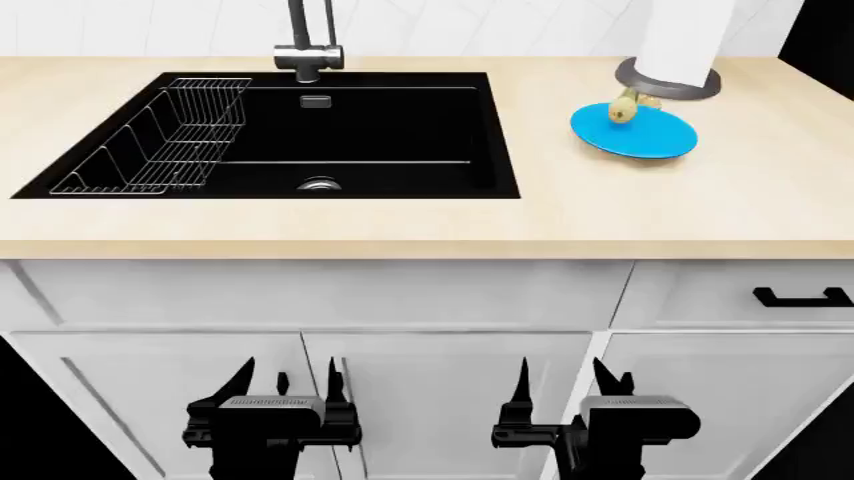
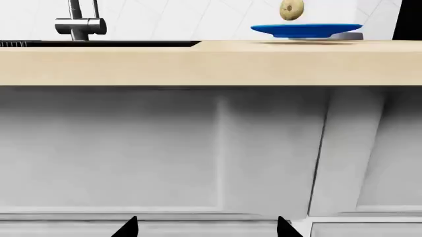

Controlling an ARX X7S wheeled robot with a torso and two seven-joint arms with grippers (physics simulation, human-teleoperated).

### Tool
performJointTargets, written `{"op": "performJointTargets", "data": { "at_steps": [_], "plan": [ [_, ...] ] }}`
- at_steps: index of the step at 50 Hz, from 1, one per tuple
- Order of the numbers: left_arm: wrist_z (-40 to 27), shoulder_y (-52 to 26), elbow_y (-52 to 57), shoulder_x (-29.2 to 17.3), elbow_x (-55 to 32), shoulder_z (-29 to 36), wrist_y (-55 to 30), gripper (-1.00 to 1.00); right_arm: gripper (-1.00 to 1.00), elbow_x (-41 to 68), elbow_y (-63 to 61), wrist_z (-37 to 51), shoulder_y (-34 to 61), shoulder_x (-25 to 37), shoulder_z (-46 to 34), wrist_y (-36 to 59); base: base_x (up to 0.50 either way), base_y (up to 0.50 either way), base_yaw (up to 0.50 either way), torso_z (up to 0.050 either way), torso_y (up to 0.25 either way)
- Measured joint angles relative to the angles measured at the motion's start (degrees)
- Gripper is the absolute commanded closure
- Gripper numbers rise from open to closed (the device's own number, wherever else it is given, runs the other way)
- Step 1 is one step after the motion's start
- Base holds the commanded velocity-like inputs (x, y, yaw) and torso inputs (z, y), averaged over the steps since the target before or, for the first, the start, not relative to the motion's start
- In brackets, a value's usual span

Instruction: Pick the squash from the counter and place it in the sink. Then turn on the sink faucet.

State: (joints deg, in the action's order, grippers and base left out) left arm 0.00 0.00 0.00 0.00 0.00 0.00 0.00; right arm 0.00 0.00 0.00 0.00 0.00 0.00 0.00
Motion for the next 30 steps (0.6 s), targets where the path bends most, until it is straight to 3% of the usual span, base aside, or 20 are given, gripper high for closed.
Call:
{"op": "performJointTargets", "data": {
  "at_steps": [13, 30],
  "plan": [
    [-2.0, -0.1, -0.4, -1.5, -0.7, 2.0, 0.0, -1.0, -1.0, 0.5, -0.6, 2.5, -0.1, 1.5, -1.8, 1.6, 0.0, 0.0, 0.0, 0.0, 0.0],
    [-4.5, 0.1, 0.2, -3.4, -1.5, 4.5, 0.1, -1.0, -1.0, 1.6, -1.1, 5.0, 0.0, 3.3, -4.0, 3.3, 0.0, 0.0, 0.0, 0.05, 0.023]
  ]
}}
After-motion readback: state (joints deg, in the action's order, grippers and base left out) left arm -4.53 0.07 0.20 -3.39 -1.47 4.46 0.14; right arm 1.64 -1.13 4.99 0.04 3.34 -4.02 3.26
